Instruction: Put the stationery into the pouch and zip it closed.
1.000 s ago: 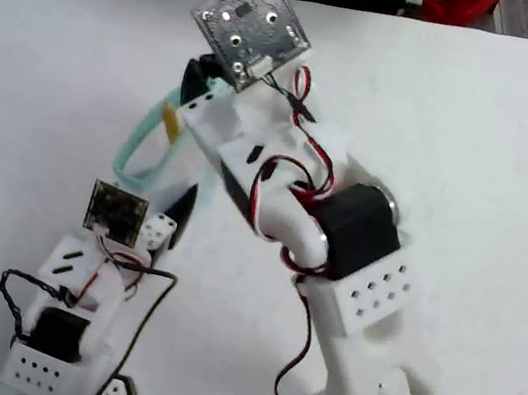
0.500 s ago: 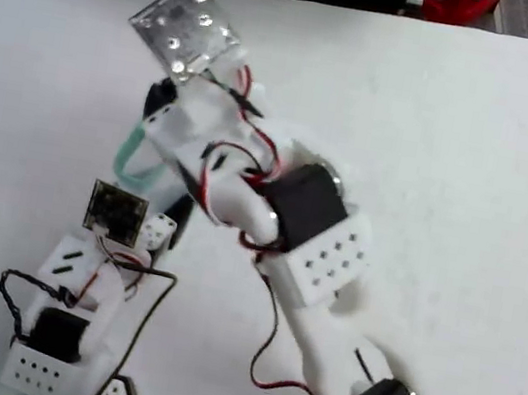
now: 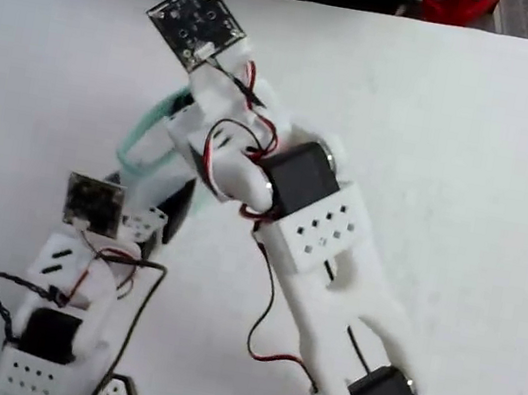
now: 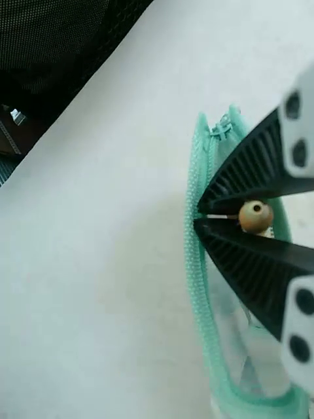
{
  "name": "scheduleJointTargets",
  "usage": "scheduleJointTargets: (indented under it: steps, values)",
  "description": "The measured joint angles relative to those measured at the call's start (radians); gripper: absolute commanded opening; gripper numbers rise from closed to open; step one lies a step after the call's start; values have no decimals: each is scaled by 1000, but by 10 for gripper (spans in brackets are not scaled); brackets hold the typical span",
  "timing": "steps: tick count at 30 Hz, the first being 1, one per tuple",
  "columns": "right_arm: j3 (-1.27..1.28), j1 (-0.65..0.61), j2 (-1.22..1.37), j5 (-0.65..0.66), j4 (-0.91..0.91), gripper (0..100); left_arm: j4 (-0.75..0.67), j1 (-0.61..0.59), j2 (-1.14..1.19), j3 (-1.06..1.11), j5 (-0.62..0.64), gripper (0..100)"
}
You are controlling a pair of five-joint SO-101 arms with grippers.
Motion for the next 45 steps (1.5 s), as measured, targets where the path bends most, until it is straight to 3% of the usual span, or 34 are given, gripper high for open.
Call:
scheduleJointTargets:
  steps: [4,14,20,25,28,30,34,38,45]
  values:
    - [2,2,21,0,-5,18,97,-8,0,-124,26,282]
    - [-14,9,109,0,-28,18,104,-51,-2,-212,-9,279]
    - [-101,11,112,114,121,17,109,-52,-2,-259,-11,279]
    - [-147,66,140,83,157,18,110,-52,-2,-259,-12,278]
    - [-169,-14,133,181,269,17,114,-75,-3,-259,-12,278]
    - [-176,-6,149,235,245,17,114,-103,-3,-259,-12,278]
    - [-265,138,232,97,253,18,112,-164,-15,-261,-12,278]
    - [-364,38,262,164,430,18,97,-167,-17,-216,-12,278]
    - [-474,11,313,155,442,26,26,-164,-17,-117,-11,278]
